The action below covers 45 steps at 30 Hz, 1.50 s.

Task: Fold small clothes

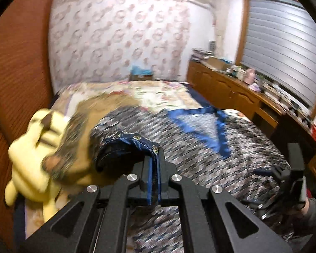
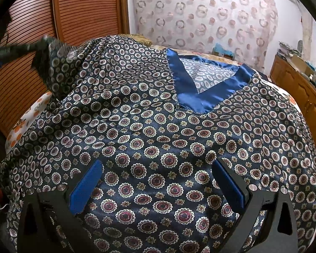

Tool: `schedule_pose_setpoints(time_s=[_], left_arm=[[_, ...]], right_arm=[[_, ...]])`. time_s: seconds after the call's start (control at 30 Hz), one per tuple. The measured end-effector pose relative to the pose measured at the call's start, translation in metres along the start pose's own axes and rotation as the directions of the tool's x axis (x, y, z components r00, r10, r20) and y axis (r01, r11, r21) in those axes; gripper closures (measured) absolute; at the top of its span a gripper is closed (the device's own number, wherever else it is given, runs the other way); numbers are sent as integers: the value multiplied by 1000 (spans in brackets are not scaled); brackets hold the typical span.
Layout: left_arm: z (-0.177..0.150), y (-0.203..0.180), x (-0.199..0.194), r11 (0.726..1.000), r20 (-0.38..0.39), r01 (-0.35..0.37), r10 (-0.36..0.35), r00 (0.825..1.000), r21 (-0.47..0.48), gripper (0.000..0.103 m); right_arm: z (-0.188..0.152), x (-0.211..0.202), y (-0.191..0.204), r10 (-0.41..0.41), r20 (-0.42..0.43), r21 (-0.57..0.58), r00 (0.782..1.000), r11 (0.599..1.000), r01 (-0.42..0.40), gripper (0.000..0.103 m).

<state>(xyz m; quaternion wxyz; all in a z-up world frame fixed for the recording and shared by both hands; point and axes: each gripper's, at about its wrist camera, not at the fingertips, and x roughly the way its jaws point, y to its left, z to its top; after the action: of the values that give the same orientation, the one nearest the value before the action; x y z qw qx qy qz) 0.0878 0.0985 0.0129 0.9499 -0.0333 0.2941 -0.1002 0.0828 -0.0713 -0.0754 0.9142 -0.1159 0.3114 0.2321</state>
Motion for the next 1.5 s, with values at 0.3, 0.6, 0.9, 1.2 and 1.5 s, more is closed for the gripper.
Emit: schedule_pose_setpoints(time_s=[0.3,0.6,0.9,1.2,1.5], left_arm=[[19,-53,24,991,-48,21,-15,999,130,75],[-5,-34,-3,998,-7,-10,10,1000,57,24],[-49,4,-13,993,-24,-112,111,994,-48,23],[-69,13,-26,979,23,-164,168,986,-120,23],[-82,12,-31,978,23,-183,186,982,-102,23]], right_arm=[[0,2,-1,3,-7,6,1000,1000,-3,0],[-1,-1,0,-4,8,13,1000,1000,4,0],[5,-18,-6,41,60,-5,997,999,-40,14],[60,-34,20,66,211,-213,975,977,-20,20],[105,37,68,129,63,-353,990,930,-99,20]])
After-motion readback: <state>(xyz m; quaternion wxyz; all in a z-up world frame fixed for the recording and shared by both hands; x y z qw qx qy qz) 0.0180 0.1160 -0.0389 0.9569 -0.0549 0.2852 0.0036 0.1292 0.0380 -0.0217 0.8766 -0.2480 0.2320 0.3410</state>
